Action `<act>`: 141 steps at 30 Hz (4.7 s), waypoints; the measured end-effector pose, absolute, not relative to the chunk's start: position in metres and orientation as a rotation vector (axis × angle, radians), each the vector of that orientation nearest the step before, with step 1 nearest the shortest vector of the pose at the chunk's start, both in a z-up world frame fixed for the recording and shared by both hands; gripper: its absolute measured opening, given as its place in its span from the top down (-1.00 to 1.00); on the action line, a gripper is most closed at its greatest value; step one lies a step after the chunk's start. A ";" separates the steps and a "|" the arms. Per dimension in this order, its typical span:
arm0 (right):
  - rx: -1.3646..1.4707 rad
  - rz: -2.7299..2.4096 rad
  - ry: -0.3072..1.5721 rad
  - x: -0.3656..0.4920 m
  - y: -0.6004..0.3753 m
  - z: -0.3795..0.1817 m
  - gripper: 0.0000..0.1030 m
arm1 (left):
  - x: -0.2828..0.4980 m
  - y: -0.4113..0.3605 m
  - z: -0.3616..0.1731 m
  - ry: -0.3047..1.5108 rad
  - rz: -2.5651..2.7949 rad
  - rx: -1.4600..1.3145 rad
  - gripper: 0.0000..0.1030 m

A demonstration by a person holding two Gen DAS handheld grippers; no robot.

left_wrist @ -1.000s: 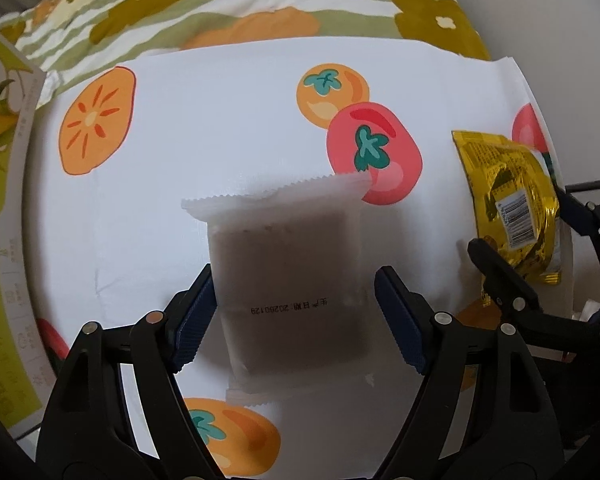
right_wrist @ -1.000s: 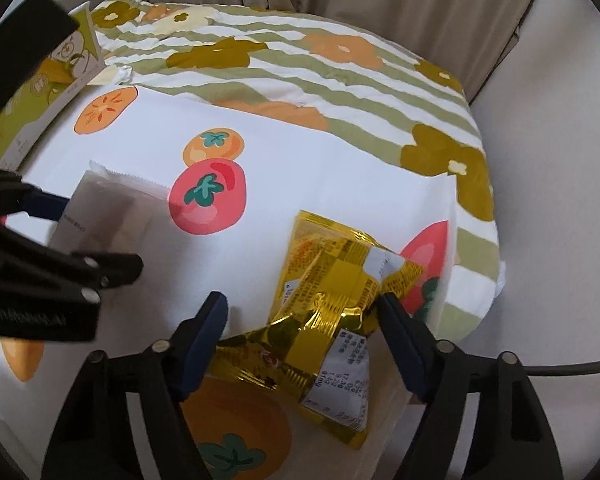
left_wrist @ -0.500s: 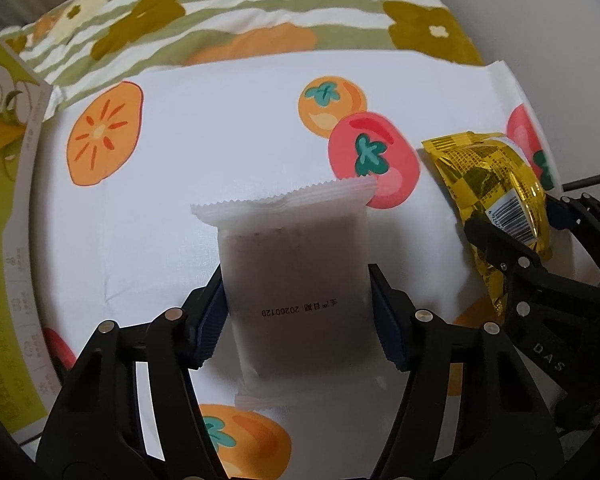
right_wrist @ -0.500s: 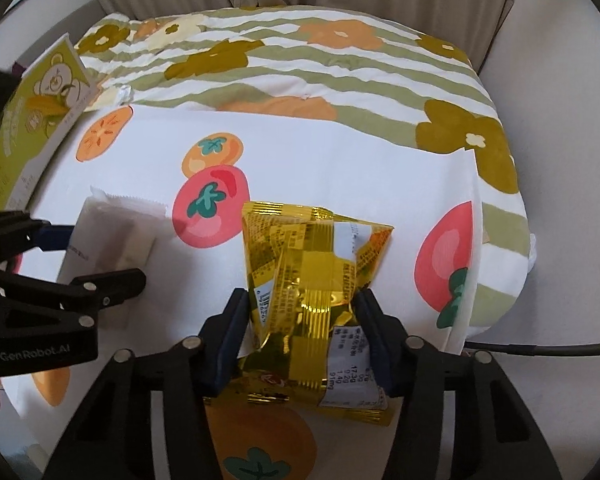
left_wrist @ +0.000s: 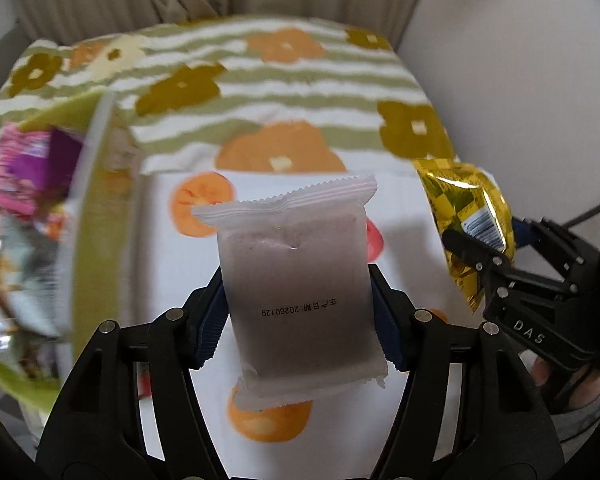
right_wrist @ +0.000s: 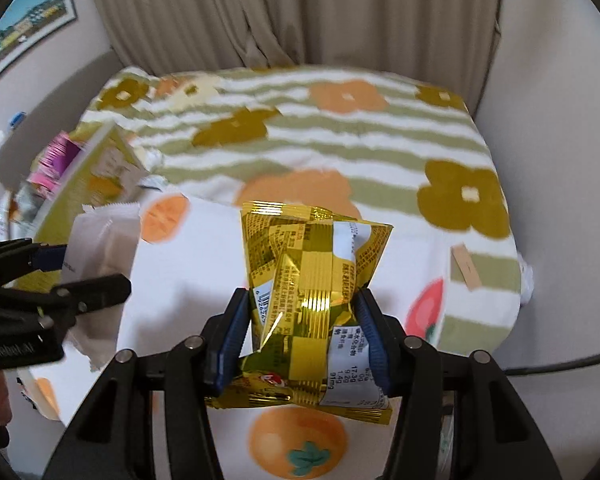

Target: Organize snacks

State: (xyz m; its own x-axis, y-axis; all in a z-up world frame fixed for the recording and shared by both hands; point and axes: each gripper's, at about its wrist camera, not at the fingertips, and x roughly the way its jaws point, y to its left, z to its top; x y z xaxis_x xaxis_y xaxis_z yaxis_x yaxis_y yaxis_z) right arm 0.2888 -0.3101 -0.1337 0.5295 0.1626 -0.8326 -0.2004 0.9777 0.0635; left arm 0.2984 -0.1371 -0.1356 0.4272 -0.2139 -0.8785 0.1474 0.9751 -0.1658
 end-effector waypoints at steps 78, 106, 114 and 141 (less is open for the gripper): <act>-0.078 0.206 0.695 0.161 -0.057 0.013 -0.87 | 0.136 0.118 -0.005 0.741 -0.085 0.010 -0.97; -0.027 -0.071 0.599 0.059 -0.145 0.022 -0.99 | 0.037 0.049 0.015 0.543 -0.057 0.046 -0.99; -0.020 -0.073 0.596 0.061 -0.147 0.024 -0.99 | 0.039 0.049 0.016 0.539 -0.054 0.051 -0.99; -0.003 -0.095 0.596 0.066 -0.143 0.027 -0.99 | 0.042 0.053 0.011 0.548 -0.070 0.054 -0.99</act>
